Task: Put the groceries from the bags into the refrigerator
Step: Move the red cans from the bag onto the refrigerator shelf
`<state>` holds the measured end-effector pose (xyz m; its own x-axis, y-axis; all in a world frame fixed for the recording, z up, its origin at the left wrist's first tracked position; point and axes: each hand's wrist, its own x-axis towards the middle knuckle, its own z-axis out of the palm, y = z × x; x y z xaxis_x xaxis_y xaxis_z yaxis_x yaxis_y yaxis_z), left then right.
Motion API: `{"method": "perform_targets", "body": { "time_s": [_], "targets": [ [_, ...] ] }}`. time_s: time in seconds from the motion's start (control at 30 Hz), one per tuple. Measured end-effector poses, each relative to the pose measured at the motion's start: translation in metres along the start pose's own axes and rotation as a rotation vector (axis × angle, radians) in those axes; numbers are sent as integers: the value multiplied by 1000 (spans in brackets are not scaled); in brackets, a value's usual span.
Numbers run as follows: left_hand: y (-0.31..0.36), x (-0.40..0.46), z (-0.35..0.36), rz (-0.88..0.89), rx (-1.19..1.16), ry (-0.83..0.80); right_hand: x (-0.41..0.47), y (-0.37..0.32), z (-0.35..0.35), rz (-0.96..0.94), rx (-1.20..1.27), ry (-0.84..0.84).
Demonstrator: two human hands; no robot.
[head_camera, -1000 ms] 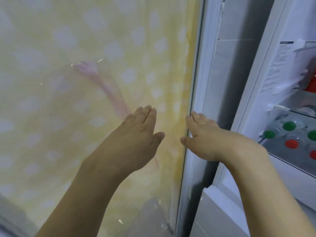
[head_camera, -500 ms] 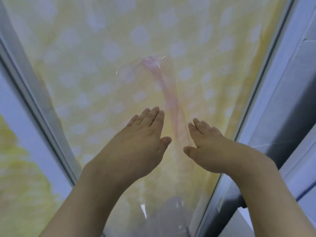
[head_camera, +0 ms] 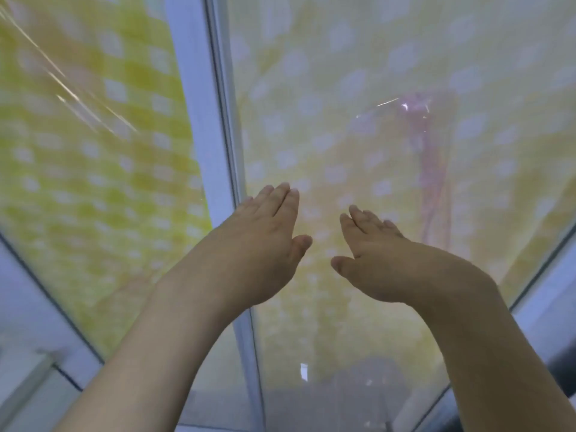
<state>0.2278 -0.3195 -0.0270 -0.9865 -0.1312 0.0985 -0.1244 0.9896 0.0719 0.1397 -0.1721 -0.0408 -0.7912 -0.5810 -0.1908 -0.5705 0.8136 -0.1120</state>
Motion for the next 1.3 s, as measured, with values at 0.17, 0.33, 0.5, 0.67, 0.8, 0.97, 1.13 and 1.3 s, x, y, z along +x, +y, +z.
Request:
{"method": "perform_targets", "body": {
  "time_s": [0.17, 0.33, 0.5, 0.67, 0.8, 0.97, 1.13, 1.3],
  "targets": [
    [-48, -43, -9, -90, 21, 47, 3, -64, 9, -131, -3, -17],
    [-101, -96, -15, -243, 24, 73, 11, -131, 17, -258, -25, -10],
    [-154, -157, -21, -433, 19, 99, 10, -212, 29, -435, -70, -14],
    [-191, -227, -28, -633, 29, 115, 0, -296, 37, -646, -93, -22],
    [-218, -285, -36, -796, 84, 136, -15, -361, 46, -816, -111, -42],
    [-243, -350, -41, -992, 113, 173, -37, -434, 58, -1016, -159, -75],
    [-264, -394, -35, -1152, 87, 177, -50, -485, 71, -1150, -191, -143],
    [-284, -404, -30, -1269, 67, 158, -38, -527, 82, -1247, -241, -167]
  ]
}}
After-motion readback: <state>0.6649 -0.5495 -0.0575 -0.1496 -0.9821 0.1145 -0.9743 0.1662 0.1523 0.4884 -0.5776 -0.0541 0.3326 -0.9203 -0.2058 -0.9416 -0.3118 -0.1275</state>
